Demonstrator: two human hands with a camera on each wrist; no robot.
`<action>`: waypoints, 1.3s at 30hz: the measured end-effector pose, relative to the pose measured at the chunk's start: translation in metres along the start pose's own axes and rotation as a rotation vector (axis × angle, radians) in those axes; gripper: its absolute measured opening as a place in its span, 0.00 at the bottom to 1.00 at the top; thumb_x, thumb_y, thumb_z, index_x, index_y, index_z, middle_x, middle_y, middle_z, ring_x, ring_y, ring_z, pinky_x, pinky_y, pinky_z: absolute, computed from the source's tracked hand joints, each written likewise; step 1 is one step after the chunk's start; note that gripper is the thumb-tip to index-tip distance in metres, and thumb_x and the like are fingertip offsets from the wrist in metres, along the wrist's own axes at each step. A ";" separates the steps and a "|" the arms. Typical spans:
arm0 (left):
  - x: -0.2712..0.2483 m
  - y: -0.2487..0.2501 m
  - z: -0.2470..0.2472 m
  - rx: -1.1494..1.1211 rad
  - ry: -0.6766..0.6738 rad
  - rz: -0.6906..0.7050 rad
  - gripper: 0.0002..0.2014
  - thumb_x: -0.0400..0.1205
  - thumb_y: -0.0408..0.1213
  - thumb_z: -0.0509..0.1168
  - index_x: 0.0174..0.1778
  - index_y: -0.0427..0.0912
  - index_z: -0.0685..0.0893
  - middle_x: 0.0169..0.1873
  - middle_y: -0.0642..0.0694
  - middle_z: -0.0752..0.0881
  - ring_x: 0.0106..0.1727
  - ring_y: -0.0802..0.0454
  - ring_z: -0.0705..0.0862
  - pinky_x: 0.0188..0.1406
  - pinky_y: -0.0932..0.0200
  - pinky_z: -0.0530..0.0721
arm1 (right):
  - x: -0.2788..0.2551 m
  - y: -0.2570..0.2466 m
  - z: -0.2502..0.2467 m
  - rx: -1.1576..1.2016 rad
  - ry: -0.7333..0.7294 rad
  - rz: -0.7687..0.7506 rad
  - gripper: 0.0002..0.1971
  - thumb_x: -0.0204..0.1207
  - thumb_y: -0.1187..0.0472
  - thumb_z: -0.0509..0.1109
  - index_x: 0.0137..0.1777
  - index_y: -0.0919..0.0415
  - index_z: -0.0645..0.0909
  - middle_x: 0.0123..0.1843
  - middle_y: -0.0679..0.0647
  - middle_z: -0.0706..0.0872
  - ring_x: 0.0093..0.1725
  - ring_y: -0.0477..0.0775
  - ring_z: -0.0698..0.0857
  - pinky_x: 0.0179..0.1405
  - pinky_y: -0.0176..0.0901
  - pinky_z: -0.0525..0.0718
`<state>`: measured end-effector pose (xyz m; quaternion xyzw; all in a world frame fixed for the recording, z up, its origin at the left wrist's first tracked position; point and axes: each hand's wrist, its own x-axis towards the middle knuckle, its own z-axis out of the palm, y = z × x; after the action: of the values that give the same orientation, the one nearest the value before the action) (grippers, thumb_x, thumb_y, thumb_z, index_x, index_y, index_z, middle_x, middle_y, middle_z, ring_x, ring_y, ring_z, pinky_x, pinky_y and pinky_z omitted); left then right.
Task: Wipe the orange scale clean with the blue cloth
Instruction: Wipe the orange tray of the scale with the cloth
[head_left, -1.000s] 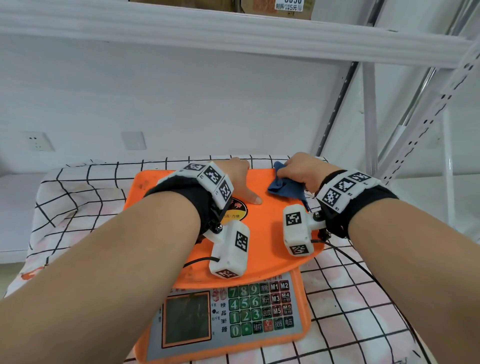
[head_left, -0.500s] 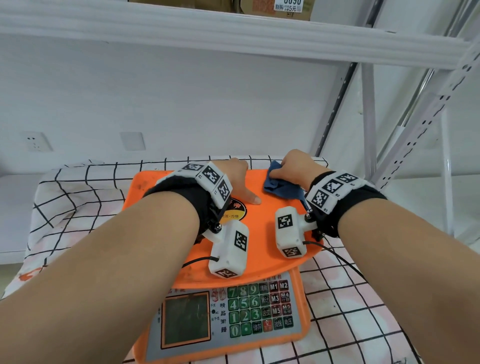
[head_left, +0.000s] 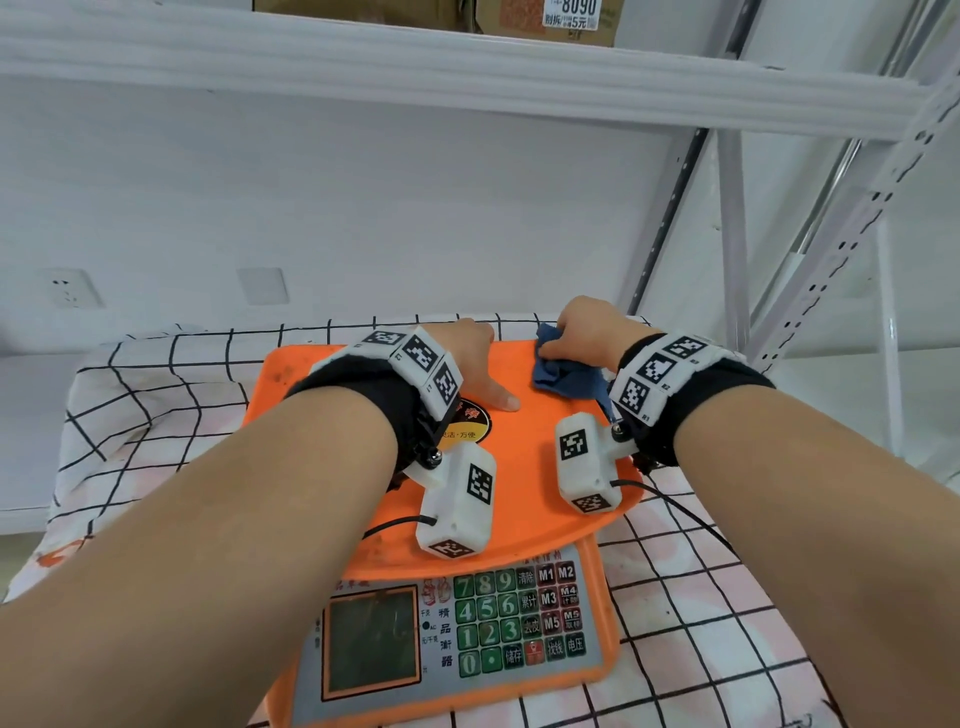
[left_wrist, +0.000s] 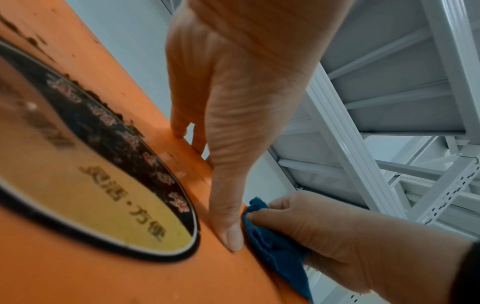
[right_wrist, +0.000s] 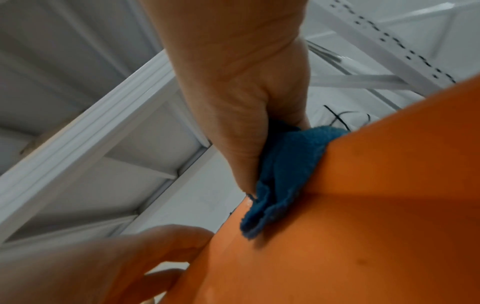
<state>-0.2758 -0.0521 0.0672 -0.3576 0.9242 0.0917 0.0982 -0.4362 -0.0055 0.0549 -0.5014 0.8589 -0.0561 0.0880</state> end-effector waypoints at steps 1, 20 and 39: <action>0.000 0.001 0.000 0.003 -0.003 -0.002 0.42 0.73 0.62 0.69 0.77 0.40 0.65 0.74 0.44 0.72 0.69 0.45 0.76 0.62 0.51 0.76 | 0.000 0.000 0.000 -0.006 -0.003 0.000 0.19 0.74 0.53 0.70 0.28 0.61 0.70 0.28 0.54 0.73 0.34 0.56 0.75 0.23 0.40 0.66; -0.003 0.002 0.000 -0.001 0.007 -0.007 0.43 0.72 0.61 0.70 0.77 0.41 0.65 0.73 0.45 0.73 0.69 0.45 0.77 0.60 0.53 0.76 | -0.017 -0.005 0.001 0.212 -0.097 0.155 0.11 0.74 0.55 0.68 0.38 0.63 0.76 0.34 0.54 0.79 0.42 0.57 0.80 0.34 0.41 0.74; -0.002 0.000 0.001 0.013 0.025 0.009 0.42 0.73 0.61 0.70 0.76 0.40 0.66 0.72 0.45 0.74 0.68 0.45 0.77 0.59 0.53 0.76 | -0.038 -0.009 -0.004 0.178 -0.014 0.224 0.12 0.81 0.56 0.61 0.43 0.66 0.73 0.37 0.57 0.78 0.42 0.57 0.78 0.37 0.43 0.73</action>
<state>-0.2738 -0.0503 0.0666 -0.3539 0.9275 0.0815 0.0886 -0.4115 0.0232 0.0636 -0.3932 0.9004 -0.1185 0.1439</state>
